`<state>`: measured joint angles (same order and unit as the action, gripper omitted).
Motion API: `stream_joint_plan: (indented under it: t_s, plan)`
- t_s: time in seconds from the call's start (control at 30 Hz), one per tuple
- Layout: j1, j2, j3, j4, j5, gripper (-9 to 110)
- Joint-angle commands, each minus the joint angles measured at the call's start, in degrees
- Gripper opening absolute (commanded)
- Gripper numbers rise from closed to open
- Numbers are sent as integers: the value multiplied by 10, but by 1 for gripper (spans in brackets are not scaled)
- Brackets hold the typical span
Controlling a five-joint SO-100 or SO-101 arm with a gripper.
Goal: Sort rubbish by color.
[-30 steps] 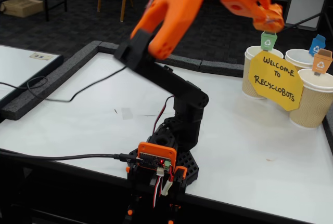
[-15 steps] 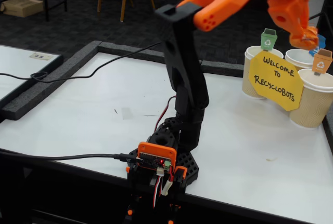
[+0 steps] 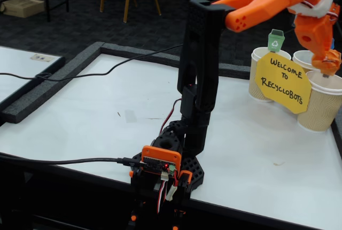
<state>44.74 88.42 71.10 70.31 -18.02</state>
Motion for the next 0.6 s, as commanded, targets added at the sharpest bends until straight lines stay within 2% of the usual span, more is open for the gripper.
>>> stream_joint_plan:
  t_s: [0.0,0.57]
  plan:
    - [18,9,-90,-18,-11,0]
    - [40,9,-126,45,-11,0]
